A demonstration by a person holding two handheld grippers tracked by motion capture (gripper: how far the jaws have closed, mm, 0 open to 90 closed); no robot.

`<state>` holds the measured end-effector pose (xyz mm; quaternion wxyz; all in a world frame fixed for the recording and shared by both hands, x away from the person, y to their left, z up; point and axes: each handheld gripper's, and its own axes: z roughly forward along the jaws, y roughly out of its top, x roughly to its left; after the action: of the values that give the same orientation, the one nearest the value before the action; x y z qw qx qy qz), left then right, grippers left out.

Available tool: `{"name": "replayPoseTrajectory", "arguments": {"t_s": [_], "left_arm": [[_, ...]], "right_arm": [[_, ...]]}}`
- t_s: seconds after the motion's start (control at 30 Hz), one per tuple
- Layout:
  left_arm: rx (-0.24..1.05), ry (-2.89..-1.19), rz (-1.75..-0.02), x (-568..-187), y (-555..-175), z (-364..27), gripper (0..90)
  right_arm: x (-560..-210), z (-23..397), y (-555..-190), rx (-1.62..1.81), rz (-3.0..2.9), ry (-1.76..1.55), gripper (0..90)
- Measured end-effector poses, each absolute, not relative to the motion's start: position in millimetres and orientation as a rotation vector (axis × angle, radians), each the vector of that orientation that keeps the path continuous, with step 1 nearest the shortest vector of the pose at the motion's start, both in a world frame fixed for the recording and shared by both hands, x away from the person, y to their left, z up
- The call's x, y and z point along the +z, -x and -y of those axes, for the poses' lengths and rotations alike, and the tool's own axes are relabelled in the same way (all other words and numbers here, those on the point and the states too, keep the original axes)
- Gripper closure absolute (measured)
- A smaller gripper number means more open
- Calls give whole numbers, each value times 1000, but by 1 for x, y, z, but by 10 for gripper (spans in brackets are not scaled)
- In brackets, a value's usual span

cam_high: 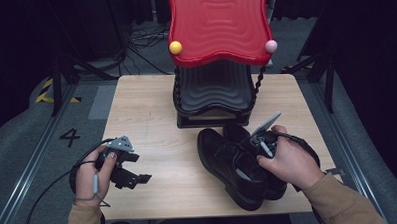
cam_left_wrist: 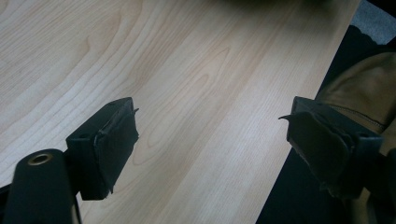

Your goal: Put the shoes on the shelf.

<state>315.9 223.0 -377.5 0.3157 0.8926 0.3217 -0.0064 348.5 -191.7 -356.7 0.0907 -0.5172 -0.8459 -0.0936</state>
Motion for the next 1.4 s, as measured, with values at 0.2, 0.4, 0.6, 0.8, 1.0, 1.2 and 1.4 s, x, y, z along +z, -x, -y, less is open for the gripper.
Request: {"name": "replayPoseTrajectory", "arguments": {"t_s": [0.2,0.4,0.6,0.8,1.0,1.2,1.4], "left_arm": [[-20,-2351,-846,-377,-315,-224,168],[-17,-2348,-848,-377,-315,-224,168],[-13,-2344,-849,-376,-314,-225,168],[-8,-2339,-853,-375,-313,-226,168],[-13,-2336,-852,-375,-313,-227,168],[-13,-2338,-852,-375,-313,-227,168],[-8,-2331,-856,-374,-312,-229,167]], "right_arm": [[-341,192,-344,-271,2531,1522,820],[-321,197,-342,-283,2545,1526,819],[-298,201,-342,-289,2557,1530,818],[-276,203,-341,-306,2569,1530,817],[-257,206,-341,-336,2574,1520,816],[-238,207,-342,-364,2588,1519,816],[-216,209,-346,-380,2607,1529,816]]}}
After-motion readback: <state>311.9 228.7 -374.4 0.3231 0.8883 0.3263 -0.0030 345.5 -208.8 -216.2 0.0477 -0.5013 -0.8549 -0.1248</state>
